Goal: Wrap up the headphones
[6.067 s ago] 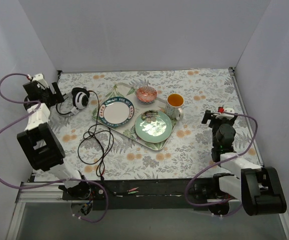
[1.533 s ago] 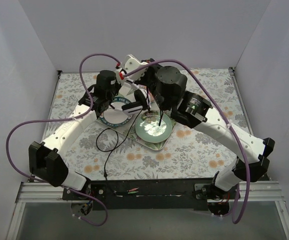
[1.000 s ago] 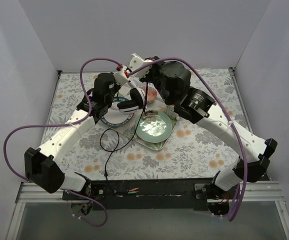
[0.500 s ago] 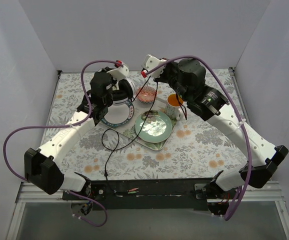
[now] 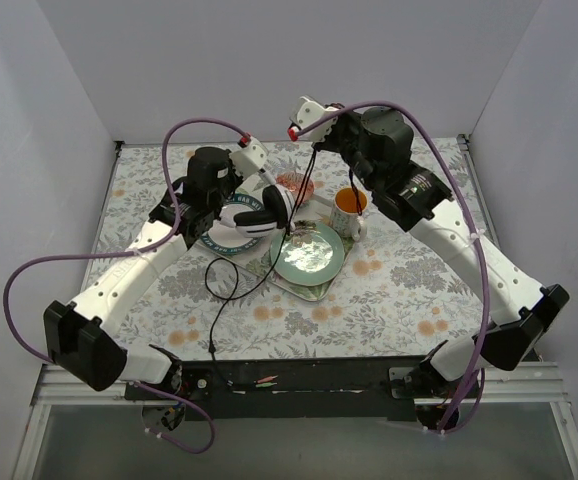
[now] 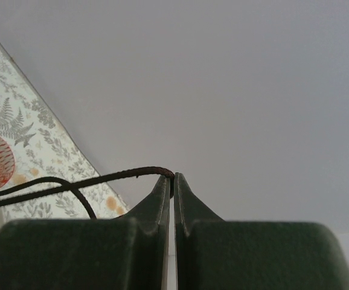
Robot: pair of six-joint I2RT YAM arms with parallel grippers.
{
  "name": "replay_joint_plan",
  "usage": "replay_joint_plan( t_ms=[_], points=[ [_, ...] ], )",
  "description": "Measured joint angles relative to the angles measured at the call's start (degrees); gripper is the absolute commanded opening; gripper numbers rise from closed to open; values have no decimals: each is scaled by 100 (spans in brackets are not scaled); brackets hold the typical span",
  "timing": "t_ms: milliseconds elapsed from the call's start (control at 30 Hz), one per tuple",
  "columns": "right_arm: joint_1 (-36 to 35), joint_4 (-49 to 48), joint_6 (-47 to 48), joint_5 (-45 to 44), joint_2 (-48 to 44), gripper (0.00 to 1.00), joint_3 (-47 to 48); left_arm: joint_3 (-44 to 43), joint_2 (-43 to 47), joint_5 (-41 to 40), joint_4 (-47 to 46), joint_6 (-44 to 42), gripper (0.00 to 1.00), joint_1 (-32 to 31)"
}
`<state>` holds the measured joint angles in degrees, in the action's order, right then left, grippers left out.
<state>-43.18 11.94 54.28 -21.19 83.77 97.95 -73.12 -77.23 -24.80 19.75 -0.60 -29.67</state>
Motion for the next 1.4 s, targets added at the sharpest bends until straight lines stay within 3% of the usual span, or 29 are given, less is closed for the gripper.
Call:
replay_joint_plan(
  t_ms=[300,467,767,1033,1333,1400],
  points=[
    [267,-651,297,306,85,1,-164,-850,125,1390,1521,822,0,-13],
    [334,-544,66,614,396,1,378,-1220,195,2306,2076,1224,0,-11],
    [313,-317,-752,1145,925,1,1384,-1342,208,3305,2402,1867,0,-7],
    [308,20,-1318,1379,1327,1,1397,-1781,195,3926,2483,2555,0,-4],
    [424,271,-1985,2424,1132,2,772,-2323,177,4269,2518,3314,0,-7],
    [608,264,-2197,2931,973,16,437,-2492,166,4297,2566,3438,0,-7]
  ],
)
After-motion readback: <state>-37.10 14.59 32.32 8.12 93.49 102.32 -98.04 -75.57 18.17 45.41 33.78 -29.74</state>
